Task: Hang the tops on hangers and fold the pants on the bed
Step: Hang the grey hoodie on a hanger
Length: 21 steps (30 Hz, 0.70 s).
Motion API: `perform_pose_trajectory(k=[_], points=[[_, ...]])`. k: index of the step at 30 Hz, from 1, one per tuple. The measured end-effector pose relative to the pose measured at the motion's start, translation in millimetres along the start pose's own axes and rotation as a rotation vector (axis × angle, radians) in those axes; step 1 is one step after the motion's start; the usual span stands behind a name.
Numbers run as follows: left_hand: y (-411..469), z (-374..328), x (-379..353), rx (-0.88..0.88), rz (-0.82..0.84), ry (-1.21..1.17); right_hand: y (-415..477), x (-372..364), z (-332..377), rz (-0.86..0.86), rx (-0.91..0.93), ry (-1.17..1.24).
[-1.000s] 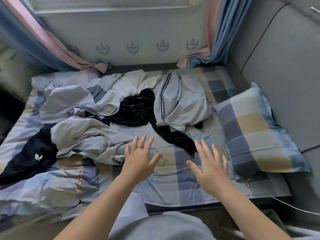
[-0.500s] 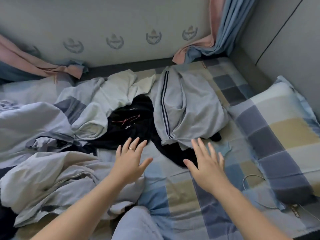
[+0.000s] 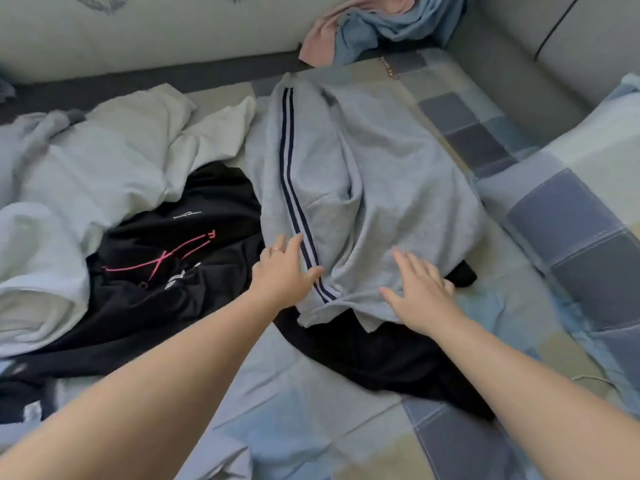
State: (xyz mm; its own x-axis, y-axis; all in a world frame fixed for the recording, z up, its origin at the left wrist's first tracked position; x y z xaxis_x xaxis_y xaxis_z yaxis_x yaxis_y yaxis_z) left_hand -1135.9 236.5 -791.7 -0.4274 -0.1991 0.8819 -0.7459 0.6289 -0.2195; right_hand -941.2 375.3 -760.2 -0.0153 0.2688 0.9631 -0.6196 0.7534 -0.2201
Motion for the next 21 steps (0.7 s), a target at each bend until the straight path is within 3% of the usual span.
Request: perform_pose_trajectory(k=[4,9,12,21], points=[[54.0,7.2,-34.9,0.193,-0.102,-0.151,49.8,-53.5,4.8,-0.010,-0.020,0.007],[84.6,23.4,-49.4,0.257,-0.238,-0.270,88.7,-79.8,24.7,-0.140,-0.024,-0.039],[89.4,26.8,-47.8,0.204,-0.274,-0.293,113.2,-74.4,36.5,-0.293,0.027,-0.075],[46.8,36.5,-30.5,0.168,-0.005,-0.247,123.3,-60.8,50.1,-0.389,0.236,-0.214]])
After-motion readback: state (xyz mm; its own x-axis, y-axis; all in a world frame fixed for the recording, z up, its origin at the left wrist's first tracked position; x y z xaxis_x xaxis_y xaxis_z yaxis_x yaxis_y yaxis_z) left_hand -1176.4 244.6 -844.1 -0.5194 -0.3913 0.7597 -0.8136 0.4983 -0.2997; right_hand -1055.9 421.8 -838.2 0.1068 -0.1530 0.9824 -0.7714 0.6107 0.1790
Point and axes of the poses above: each hand's wrist, its own y-axis towards the middle knuckle, its own x-axis out of the back of the hand, z = x × y, the point moved 1 cm from there along y, towards the middle knuckle, and after that the axes turned 14 degrees about -z, right-handed, at the moved point
